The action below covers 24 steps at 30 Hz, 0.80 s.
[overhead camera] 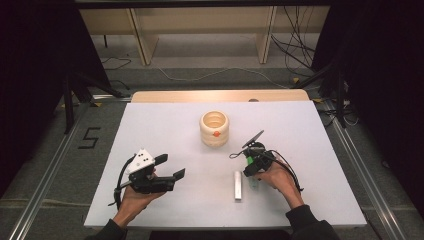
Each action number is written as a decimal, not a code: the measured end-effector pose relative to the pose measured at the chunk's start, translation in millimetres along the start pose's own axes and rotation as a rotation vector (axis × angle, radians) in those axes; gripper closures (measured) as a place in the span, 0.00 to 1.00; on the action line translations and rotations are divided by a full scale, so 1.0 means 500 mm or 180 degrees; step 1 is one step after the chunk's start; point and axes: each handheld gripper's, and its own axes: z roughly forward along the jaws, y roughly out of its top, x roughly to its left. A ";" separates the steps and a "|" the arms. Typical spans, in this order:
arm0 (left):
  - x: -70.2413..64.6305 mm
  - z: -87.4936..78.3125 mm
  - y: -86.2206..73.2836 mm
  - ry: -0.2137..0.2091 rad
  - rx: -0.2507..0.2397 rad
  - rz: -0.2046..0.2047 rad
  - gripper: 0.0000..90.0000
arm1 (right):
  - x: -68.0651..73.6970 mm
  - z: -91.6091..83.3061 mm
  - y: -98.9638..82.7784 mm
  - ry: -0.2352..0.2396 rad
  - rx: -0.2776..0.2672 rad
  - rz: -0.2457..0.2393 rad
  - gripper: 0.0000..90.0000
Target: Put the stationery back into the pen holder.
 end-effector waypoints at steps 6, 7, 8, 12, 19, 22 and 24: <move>-0.001 0.001 0.000 -0.0005 0.0002 0.0014 0.20 | -0.002 -0.001 0.005 -0.0014 0.0010 0.0052 0.59; -0.001 0.001 0.000 -0.0010 0.0007 0.0012 0.20 | -0.003 0.000 0.005 -0.0018 0.0005 0.0057 0.60; -0.001 0.002 0.000 -0.0009 0.0009 0.0013 0.20 | -0.003 -0.001 0.006 -0.0011 0.0009 0.0065 0.61; -0.002 0.003 0.000 -0.0007 0.0014 0.0023 0.19 | 0.001 -0.002 0.009 -0.0045 0.0015 0.0115 0.67; -0.003 0.005 0.001 -0.0020 0.0017 0.0029 0.20 | 0.006 -0.002 0.010 -0.0066 0.0004 0.0076 0.74; -0.003 0.005 0.001 -0.0025 0.0017 0.0025 0.20 | 0.006 -0.002 0.009 -0.0071 -0.0019 0.0033 0.74; -0.002 0.005 0.001 -0.0020 0.0014 0.0030 0.20 | 0.006 -0.003 0.009 -0.0078 -0.0025 0.0040 0.74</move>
